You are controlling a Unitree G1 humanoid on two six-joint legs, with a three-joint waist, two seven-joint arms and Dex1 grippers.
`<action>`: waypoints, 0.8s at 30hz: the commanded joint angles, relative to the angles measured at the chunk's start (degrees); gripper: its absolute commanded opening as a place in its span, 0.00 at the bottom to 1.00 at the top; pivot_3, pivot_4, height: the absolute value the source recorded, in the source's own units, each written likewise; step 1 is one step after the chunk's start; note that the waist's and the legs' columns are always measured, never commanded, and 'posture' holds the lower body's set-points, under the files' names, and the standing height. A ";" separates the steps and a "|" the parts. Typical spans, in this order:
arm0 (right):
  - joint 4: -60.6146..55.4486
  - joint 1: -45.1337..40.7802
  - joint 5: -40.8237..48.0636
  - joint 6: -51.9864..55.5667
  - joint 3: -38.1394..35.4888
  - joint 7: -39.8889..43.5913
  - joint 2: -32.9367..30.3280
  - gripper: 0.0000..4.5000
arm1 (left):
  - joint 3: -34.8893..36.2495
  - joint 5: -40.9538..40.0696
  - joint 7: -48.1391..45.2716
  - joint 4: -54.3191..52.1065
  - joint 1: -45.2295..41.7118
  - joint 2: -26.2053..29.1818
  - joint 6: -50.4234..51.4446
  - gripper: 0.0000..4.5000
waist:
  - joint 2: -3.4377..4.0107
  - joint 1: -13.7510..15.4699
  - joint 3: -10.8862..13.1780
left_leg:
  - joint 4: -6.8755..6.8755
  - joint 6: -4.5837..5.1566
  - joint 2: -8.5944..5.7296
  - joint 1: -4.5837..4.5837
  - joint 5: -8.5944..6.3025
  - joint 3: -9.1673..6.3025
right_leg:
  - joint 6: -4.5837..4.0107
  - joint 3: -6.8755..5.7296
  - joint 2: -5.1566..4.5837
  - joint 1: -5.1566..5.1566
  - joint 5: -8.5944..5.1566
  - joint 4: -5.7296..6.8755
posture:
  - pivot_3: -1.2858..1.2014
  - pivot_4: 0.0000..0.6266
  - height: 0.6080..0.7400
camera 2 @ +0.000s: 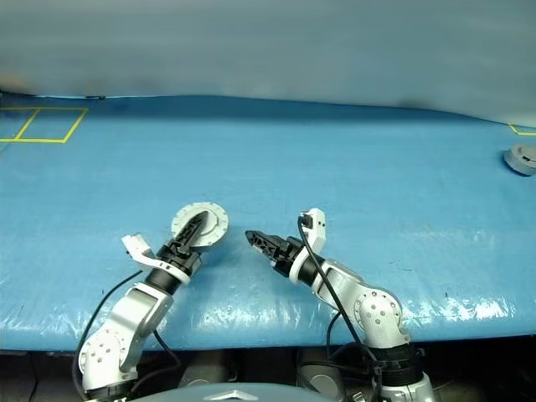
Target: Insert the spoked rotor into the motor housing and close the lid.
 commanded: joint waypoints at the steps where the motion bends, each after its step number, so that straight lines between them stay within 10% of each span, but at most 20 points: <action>1: -4.56 0.78 -8.05 -4.31 1.26 3.76 -1.31 1.00 | 1.02 1.81 -0.32 3.03 -6.97 2.35 -0.77 0.53 | -0.02 0.42 -0.01 | 0.02 0.00 -0.03 0.01 0.00 -0.01 | 0.01 0.00 0.00 0.04 0.01 0.00 | 0.52 0.24 1.00; 11: -4.15 4.06 -34.27 -16.81 8.68 8.85 -5.20 1.00 | 3.22 16.88 -7.04 33.29 -32.03 7.52 -3.28 0.53 | -0.08 0.79 0.00 | 0.02 -0.03 -0.11 -0.04 0.03 -0.06 | 0.40 0.03 0.06 0.01 0.24 -0.04 | 0.52 0.24 1.00; 24: -5.29 7.03 -40.79 -15.29 8.51 8.99 -2.07 1.00 | 6.89 38.86 -12.90 72.16 -54.86 6.93 -14.58 0.53 | -0.14 0.73 0.04 | -0.09 -0.01 -0.19 -0.14 0.02 -0.09 | 0.47 0.04 -0.01 -0.01 0.26 -0.17 | 0.52 0.24 1.00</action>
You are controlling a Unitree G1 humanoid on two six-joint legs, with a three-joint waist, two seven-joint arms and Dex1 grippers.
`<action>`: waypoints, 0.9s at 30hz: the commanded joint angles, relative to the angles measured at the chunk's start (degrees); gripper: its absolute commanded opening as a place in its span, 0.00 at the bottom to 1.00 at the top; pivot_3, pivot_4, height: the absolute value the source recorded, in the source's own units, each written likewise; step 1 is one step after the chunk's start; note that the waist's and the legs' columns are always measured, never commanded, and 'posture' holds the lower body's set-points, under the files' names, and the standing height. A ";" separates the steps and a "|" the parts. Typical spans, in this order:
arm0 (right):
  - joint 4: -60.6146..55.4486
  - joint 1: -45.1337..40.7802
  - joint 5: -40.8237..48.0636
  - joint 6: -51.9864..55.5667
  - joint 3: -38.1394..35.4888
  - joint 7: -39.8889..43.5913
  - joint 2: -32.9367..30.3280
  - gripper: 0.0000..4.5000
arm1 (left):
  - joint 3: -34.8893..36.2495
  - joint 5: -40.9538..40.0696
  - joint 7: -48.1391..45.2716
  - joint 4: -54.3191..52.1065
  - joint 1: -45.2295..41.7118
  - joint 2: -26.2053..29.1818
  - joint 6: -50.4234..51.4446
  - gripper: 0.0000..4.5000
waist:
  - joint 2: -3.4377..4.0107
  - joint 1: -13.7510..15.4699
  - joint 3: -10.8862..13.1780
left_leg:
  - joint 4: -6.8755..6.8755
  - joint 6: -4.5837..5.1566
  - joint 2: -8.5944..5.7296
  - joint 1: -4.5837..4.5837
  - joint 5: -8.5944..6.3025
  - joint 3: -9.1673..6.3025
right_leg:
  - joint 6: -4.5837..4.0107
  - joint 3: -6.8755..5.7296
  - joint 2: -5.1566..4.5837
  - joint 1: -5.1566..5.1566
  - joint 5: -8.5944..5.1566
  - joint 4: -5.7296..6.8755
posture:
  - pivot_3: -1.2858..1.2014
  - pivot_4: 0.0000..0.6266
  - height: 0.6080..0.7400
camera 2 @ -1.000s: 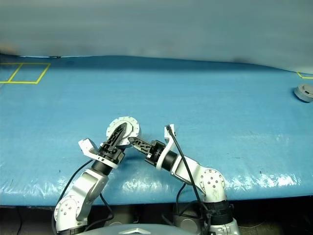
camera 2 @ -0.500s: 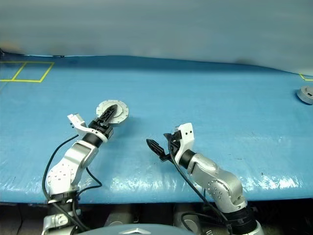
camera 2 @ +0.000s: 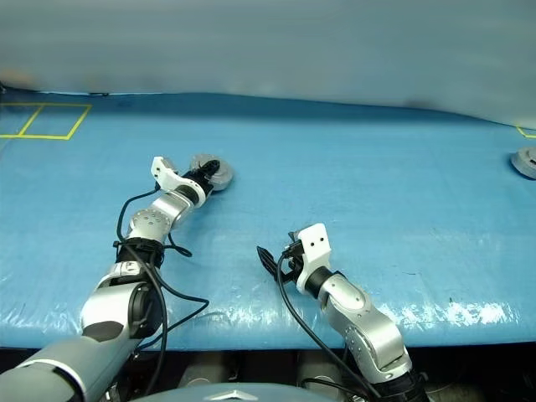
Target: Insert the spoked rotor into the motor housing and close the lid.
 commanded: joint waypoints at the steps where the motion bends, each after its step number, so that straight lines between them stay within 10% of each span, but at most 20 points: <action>1: -2.42 -0.20 -1.01 0.22 -0.38 0.80 0.64 1.00 | 2.42 3.63 -1.83 5.16 -5.03 -0.01 -3.46 0.53 | 0.00 0.04 0.00 | 0.02 -0.01 0.00 0.01 0.01 0.00 | 0.00 -0.01 0.00 0.00 0.00 0.02 | 0.52 0.24 1.00; 7: -1.84 -1.07 -2.47 0.94 0.31 1.95 1.40 1.00 | 4.78 8.18 -0.81 10.51 -6.56 0.13 -4.22 0.53 | -0.01 -0.03 0.00 | 0.07 -0.02 0.00 0.10 0.01 -0.01 | 0.01 0.00 -0.01 0.05 0.01 0.14 | 0.52 0.24 1.00; 14: 0.16 -2.64 -4.10 1.17 0.61 3.75 2.47 1.00 | 6.38 10.96 1.13 9.29 -4.13 1.26 -0.34 0.99 | 0.02 -0.72 -0.07 | 0.08 -0.06 0.01 0.52 0.04 0.01 | 0.03 0.05 0.00 0.39 0.02 0.23 | 0.52 0.24 1.00; 27: 1.41 -3.58 -5.10 3.25 0.63 5.56 4.54 1.00 | 4.68 10.73 5.03 -22.79 16.83 1.82 22.24 0.99 | 0.18 -2.50 -0.36 | -0.14 -0.08 0.13 1.26 0.03 0.19 | 0.01 0.28 0.04 0.91 0.00 0.27 | 0.52 0.24 1.00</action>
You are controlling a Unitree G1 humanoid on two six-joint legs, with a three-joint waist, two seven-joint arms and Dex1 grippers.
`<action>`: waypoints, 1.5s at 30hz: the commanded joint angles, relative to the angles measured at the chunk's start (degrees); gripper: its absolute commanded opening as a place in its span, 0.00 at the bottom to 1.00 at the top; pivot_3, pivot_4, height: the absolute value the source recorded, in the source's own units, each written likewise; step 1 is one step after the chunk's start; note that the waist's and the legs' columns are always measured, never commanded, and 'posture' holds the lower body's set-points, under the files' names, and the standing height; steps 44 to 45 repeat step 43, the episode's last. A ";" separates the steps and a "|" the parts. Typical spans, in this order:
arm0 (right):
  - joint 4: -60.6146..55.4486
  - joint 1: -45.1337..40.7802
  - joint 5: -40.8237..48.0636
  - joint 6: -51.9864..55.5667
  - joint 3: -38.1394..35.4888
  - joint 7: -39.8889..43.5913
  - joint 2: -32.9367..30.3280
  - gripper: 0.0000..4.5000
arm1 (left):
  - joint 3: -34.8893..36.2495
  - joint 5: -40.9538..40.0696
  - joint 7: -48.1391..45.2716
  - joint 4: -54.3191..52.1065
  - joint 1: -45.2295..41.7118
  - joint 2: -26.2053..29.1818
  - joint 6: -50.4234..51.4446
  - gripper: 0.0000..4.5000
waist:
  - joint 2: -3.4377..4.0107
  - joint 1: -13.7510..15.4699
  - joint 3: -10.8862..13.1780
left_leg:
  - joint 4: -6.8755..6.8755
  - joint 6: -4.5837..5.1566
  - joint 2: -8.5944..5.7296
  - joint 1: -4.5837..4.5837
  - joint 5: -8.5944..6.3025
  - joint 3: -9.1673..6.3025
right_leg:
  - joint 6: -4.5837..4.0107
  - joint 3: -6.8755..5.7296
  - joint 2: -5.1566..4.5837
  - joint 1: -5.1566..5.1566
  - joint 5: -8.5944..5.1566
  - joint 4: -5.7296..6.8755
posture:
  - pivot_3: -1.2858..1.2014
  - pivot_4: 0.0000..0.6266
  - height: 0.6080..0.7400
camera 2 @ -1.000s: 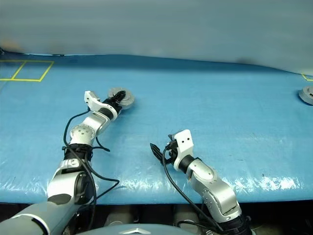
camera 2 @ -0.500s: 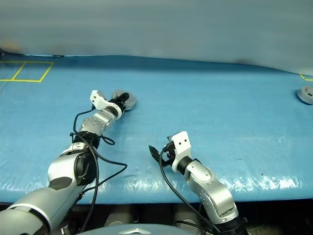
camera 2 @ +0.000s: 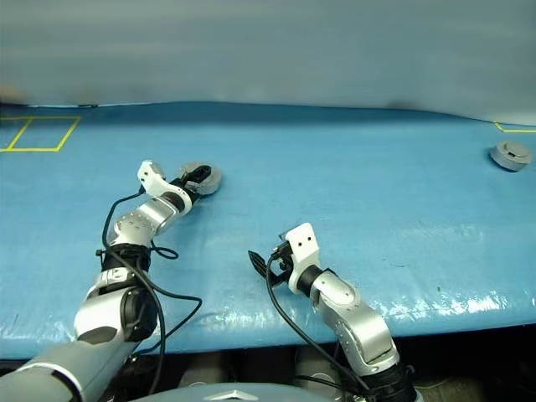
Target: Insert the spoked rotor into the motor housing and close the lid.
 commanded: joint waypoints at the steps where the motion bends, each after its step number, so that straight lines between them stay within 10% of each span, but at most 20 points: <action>1: -1.56 -0.83 0.29 1.08 -0.33 0.94 0.25 1.00 | -1.16 0.45 4.00 -7.69 8.22 0.20 9.08 0.99 | 0.03 -0.08 -0.06 | -0.01 0.00 0.00 0.02 0.00 0.00 | 0.00 0.01 0.00 0.01 0.00 0.00 | 0.52 0.24 1.00; 9: -3.02 0.30 0.23 2.84 -0.81 1.21 0.32 1.00 | -14.77 5.77 -0.86 -36.79 25.66 6.60 15.75 0.99 | 0.07 -0.02 -0.23 | -0.26 -0.02 0.01 0.54 -0.01 0.05 | -0.48 0.12 -0.09 0.30 -0.32 0.00 | 0.52 0.24 1.00; 18: -5.52 2.41 -0.89 1.74 -2.61 0.64 -0.46 1.00 | -23.74 22.58 -7.17 -56.69 40.75 11.55 -10.24 0.99 | -0.16 0.78 -0.09 | -0.60 -0.04 0.06 0.39 -0.02 0.20 | -0.83 0.12 -0.28 -0.04 -0.49 -0.06 | 0.52 0.24 1.00; 26: -4.75 4.98 -7.16 -9.08 -3.16 -0.69 -1.01 1.00 | -28.43 34.53 -7.85 -56.68 44.83 9.30 -27.06 0.99 | -0.17 2.31 -0.08 | -0.52 -0.03 -0.02 -0.36 -0.02 0.29 | -0.80 0.09 -0.26 -0.74 -0.46 -0.09 | 0.52 0.24 1.00; 45: -8.54 12.47 -8.27 -11.73 -3.30 -1.31 0.26 1.00 | -27.10 34.68 -14.40 -52.54 45.90 8.35 -29.47 0.99 | -0.19 2.25 -0.07 | -0.41 -0.02 0.07 -0.33 -0.01 0.39 | -0.74 0.01 -0.19 -0.69 -0.49 -0.04 | 0.52 0.24 1.00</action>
